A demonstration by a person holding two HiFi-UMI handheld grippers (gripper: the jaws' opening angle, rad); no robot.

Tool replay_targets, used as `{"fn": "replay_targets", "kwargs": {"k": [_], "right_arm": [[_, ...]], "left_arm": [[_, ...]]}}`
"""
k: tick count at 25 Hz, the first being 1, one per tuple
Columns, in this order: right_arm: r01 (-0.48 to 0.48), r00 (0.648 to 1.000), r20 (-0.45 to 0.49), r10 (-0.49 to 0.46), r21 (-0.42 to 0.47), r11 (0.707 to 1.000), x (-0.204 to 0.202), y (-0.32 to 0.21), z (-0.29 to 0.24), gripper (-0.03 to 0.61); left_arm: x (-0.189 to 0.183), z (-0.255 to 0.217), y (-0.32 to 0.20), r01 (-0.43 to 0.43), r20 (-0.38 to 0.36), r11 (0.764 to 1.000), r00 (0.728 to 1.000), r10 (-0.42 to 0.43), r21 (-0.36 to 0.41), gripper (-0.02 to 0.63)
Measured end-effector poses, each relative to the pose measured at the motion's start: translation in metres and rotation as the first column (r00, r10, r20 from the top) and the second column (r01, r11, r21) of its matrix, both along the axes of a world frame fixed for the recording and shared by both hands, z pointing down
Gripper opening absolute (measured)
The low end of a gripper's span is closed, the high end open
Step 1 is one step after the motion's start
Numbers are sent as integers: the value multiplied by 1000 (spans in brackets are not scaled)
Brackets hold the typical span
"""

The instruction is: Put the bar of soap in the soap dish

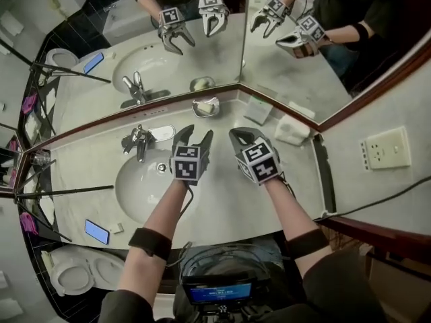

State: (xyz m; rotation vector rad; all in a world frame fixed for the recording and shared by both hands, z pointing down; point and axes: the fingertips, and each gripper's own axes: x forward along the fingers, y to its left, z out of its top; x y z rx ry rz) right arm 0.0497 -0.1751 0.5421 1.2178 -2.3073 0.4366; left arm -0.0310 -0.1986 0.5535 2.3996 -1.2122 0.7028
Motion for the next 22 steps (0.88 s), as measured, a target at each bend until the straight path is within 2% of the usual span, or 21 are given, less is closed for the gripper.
{"fn": "replay_targets", "kwargs": {"k": [3,6,11,19,22], "right_arm": [[-13,1000,-11,13,-8,1000,0,-21,1,20],[-25,999,-26,25,-14,1000,3,-40,11,20],[-35,999,-35,34,-24,999,7,-64,20,20],[-48,999,-29,46,-46,998,10,-72,41,20],[-43,999,-28,41,-53,998,9,-71,45,20]], "left_arm": [[8,14,-29,-31,28,999,999,32,-36,321],[14,33,-55,-61,65,996,996,65,-62,361],[17,59,-91,-98,117,991,987,109,-94,362],[19,93,-111,-126,173,980,973,152,-152,360],[30,96,-109,-157,129,972,975,181,-175,359]]}}
